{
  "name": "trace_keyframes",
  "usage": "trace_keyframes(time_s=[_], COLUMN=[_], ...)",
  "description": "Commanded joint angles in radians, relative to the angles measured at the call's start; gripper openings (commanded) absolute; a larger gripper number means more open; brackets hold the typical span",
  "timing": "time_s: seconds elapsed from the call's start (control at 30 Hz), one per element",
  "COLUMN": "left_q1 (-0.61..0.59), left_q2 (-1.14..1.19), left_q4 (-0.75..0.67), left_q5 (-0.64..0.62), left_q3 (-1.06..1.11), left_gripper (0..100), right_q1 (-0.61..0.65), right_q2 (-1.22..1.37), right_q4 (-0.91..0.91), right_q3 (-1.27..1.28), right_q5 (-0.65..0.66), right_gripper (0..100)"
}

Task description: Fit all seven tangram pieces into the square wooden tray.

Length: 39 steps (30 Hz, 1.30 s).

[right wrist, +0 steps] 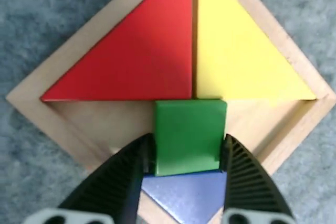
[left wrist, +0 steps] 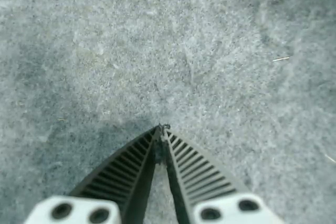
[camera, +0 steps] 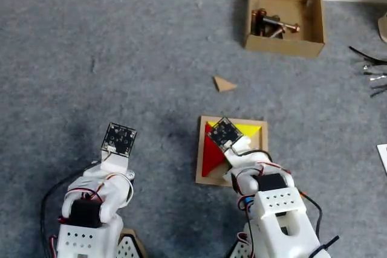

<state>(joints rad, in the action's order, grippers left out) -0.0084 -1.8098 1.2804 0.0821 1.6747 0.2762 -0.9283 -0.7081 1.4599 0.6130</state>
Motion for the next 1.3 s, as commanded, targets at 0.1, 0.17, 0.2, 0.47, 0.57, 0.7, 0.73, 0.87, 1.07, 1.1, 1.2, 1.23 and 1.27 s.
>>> trace_keyframes(time_s=[0.1,0.17,0.2,0.47,0.57,0.7,0.73,0.87,1.07,1.1,1.2,1.23,1.27], left_q1=[-0.013,-0.013,-0.013,-0.013,-0.013,-0.013,-0.013,-0.013,-0.013,-0.013,-0.013,-0.013,-0.013], left_q2=[-0.015,-0.015,-0.015,-0.015,-0.015,-0.015,-0.015,-0.015,-0.015,-0.015,-0.015,-0.015,-0.015], left_q4=[0.003,0.003,0.003,0.003,0.003,0.003,0.003,0.003,0.003,0.003,0.003,0.003,0.003], left_q5=[-0.006,-0.006,-0.006,-0.006,-0.006,-0.006,-0.006,-0.006,-0.006,-0.008,-0.008,-0.008,-0.008], left_q3=[0.021,0.021,0.021,0.021,0.021,0.021,0.021,0.021,0.021,0.021,0.021,0.021,0.021], left_gripper=[1,1,1,1,1,1,1,1,1,1,1,1,1], right_q1=[0.039,0.035,0.035,0.036,0.035,0.035,0.035,0.033,-0.054,-0.084,-0.174,-0.208,-0.239], right_q2=[-0.007,-0.001,-0.004,-0.008,-0.008,-0.008,-0.008,-0.008,-0.007,-0.004,-0.01,-0.01,-0.01], right_q4=[-0.03,-0.042,-0.056,-0.094,-0.097,-0.183,-0.205,-0.288,-0.414,-0.429,-0.444,-0.444,-0.45], right_q3=[-0.019,-0.039,-0.054,-0.136,-0.156,-0.246,-0.271,-0.36,-0.496,-0.519,-0.564,-0.568,-0.568], right_q5=[0.002,-0.006,-0.026,-0.054,-0.055,-0.058,-0.072,-0.161,-0.23,-0.227,-0.226,-0.226,-0.226], right_gripper=[17.1,19.0,21.1,29.2,29.2,29.2,29.2,29.2,29.2,29.2,29.2,29.2,29.2])
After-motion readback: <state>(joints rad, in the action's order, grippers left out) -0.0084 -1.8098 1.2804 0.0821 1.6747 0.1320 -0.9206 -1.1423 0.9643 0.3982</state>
